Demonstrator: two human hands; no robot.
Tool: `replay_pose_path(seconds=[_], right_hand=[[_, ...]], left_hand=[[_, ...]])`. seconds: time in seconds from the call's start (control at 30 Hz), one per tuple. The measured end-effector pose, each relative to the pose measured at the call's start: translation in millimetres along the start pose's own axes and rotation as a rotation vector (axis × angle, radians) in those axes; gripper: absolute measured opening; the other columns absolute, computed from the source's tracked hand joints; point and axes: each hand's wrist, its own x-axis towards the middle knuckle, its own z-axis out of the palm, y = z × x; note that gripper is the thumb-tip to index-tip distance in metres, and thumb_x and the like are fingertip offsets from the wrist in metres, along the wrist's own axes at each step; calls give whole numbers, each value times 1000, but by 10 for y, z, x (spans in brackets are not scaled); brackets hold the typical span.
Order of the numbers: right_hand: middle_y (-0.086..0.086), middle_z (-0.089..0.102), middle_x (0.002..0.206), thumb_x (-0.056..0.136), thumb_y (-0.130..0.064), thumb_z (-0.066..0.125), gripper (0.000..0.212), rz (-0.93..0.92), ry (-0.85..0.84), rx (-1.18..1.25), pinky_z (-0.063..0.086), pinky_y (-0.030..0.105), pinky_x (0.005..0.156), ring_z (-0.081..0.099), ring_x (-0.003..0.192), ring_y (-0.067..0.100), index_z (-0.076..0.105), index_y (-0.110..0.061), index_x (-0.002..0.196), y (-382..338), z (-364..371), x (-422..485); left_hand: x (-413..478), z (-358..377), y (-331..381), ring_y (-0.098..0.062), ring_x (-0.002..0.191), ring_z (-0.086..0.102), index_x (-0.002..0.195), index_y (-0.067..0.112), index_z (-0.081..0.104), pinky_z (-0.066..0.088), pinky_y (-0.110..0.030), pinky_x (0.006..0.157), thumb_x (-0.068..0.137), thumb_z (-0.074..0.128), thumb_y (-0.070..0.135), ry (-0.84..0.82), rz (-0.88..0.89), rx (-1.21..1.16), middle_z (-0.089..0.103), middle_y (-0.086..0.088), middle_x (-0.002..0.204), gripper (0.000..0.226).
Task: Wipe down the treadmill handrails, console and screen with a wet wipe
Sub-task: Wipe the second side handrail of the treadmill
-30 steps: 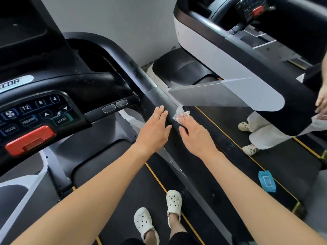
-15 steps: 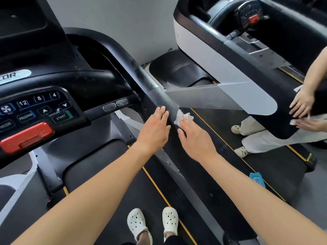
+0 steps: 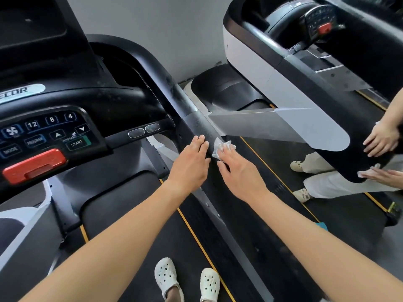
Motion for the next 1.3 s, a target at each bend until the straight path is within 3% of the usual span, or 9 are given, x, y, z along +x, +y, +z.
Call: replay_pose_path(seconds=[0.17,0.37,0.57,0.87,1.0,1.13,1.3], right_hand=[[7,52,152,103,-22,59,45,-75,46,1,38,31,118,47,143,20,55,-10,147,135,-23,-132],[4,56,149,109,-28,47,43,184,-26,359,38,31,115,50,140,20,50,-21,151,196,-31,299],[-10,54,151,107,-32,52,45,171,-65,464,26,8,107,46,140,7,48,-30,152,467,-100,-136],[4,47,157,107,-40,44,49,245,-257,576,33,27,108,45,141,23,37,-42,156,511,-150,281],[5,63,139,107,-35,46,49,226,-237,587,37,22,96,57,124,20,40,-35,155,604,-222,-1],[5,63,140,106,-35,51,49,194,-225,563,41,29,100,56,125,24,44,-30,154,642,-230,-64],[7,48,155,106,-38,48,55,156,-310,572,37,35,107,46,139,29,33,-30,158,451,-187,423]], left_hand=[[22,50,60,-27,159,8,159,-1,25,15,-36,128,111,35,30,-12,-22,66,17,-16,169,58],[-3,-37,224,-18,159,9,160,6,28,16,-33,127,110,40,40,1,-138,-32,13,-6,172,61],[35,22,385,-20,159,4,158,1,27,15,-33,128,107,42,51,-5,-206,-3,12,-10,171,73],[78,2,569,-24,159,2,159,-3,20,4,-30,128,107,41,51,-68,-276,121,8,-15,171,77],[107,4,592,-23,159,0,159,-3,17,3,-29,127,108,42,49,-99,-287,121,6,-14,171,77],[140,13,560,-22,159,0,157,-3,21,6,-31,128,107,41,51,-114,-303,140,9,-15,171,77],[162,-75,597,-21,159,7,157,-2,23,14,-33,127,106,46,51,-142,-314,143,11,-12,171,77]])
